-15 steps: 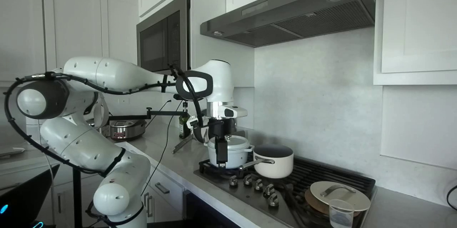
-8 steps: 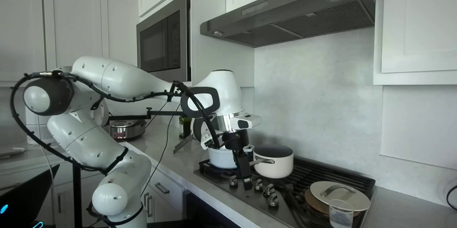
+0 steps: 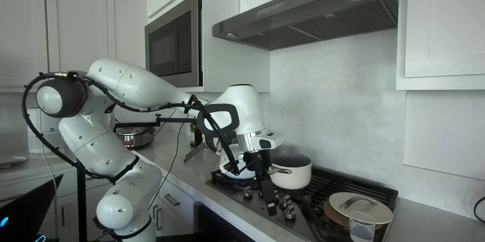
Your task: Pour some water into the pot
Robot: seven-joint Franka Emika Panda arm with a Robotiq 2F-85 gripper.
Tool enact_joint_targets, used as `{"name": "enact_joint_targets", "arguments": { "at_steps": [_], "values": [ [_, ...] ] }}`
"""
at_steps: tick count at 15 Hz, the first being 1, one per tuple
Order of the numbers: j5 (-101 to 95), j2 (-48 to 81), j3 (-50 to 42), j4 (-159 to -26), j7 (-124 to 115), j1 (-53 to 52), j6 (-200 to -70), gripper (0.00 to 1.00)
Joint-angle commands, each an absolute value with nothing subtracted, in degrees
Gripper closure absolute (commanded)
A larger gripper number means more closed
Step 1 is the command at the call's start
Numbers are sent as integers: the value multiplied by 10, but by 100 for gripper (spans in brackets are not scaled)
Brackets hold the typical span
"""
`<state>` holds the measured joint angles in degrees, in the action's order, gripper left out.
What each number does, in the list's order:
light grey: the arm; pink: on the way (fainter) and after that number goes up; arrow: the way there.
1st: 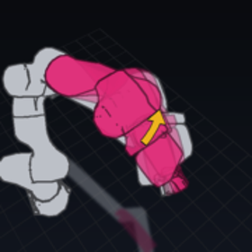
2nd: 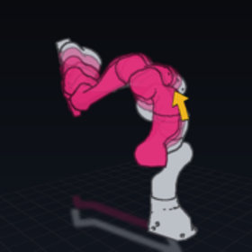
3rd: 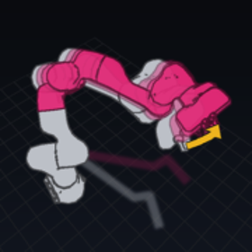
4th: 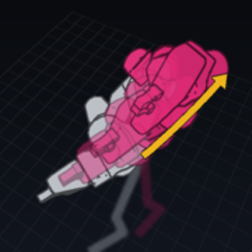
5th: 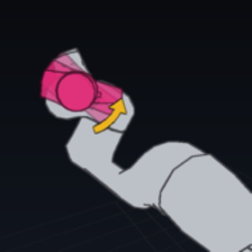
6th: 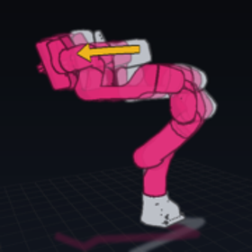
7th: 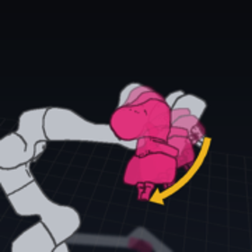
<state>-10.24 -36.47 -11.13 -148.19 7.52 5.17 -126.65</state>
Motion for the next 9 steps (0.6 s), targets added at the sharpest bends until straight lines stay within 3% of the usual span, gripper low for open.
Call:
{"name": "enact_joint_targets", "arguments": {
  "at_steps": [1, 9],
  "values": [
    [-110, -374, -102, -1502, 91, 63, -1328, 0],
    [-108, -332, -151, -1551, 149, 78, -1569, 0]
  ]
}}
